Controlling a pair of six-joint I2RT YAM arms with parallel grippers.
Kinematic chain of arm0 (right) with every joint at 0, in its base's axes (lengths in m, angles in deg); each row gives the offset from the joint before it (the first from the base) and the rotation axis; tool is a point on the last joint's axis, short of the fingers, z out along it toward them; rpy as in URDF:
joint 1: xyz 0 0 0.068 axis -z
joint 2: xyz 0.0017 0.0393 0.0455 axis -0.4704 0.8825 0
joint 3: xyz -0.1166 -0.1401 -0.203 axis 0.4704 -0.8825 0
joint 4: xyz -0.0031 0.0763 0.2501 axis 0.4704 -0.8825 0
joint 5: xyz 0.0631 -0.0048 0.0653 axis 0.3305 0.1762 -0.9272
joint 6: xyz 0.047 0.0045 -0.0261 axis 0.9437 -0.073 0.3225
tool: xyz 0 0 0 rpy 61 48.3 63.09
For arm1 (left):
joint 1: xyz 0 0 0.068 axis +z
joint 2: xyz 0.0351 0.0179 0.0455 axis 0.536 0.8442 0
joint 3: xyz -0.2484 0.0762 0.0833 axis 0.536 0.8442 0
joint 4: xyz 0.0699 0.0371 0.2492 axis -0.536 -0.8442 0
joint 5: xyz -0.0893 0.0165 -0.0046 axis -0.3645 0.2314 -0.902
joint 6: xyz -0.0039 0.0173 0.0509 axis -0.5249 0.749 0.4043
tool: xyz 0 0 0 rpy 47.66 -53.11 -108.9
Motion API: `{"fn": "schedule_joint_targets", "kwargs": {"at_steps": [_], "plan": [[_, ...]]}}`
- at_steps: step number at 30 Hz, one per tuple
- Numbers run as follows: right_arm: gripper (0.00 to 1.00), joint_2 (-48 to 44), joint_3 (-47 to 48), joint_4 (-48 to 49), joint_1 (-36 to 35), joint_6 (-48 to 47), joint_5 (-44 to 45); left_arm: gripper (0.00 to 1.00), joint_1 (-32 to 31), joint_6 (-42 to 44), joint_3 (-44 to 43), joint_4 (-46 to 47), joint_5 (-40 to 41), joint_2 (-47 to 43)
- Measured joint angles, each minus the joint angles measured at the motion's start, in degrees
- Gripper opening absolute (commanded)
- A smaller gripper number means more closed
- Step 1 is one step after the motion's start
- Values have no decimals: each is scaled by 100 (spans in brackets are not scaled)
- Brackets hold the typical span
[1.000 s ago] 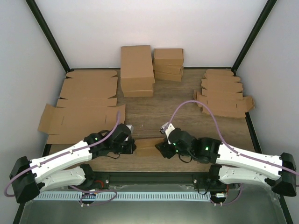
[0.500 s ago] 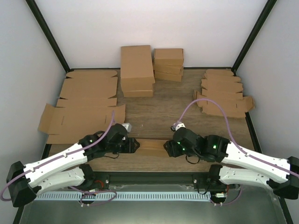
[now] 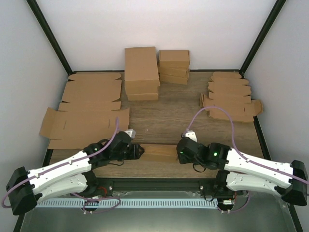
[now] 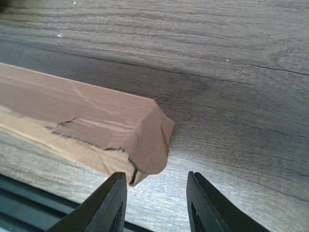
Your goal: Fold the paper box
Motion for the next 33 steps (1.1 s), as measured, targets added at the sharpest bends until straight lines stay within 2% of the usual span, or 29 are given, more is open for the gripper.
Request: {"fn": "schedule_joint_targets", "kwargs": {"at_steps": [2,6,11,14,19,21,23,24,33], "plan": [[31,157,-76,118,0,48,116,27,0,-22,79,125,44,-42],[24,496,-118,365,0,55,291,18,0,-20,201,278,138,-125],[20,695,-122,619,0,31,463,17,0,13,221,385,223,-116],[13,710,-125,688,0,0,503,17,0,17,221,431,262,-66],[13,710,-125,695,0,-52,520,17,0,39,219,514,345,22],[16,710,-125,684,0,-61,520,17,0,59,195,518,389,74],[35,710,-125,660,0,-74,535,16,0,98,140,503,428,149],[38,710,-125,645,0,-81,546,16,0,122,116,494,448,177],[39,496,-166,728,11,-282,743,19,-4,409,-258,-68,675,326]]}}
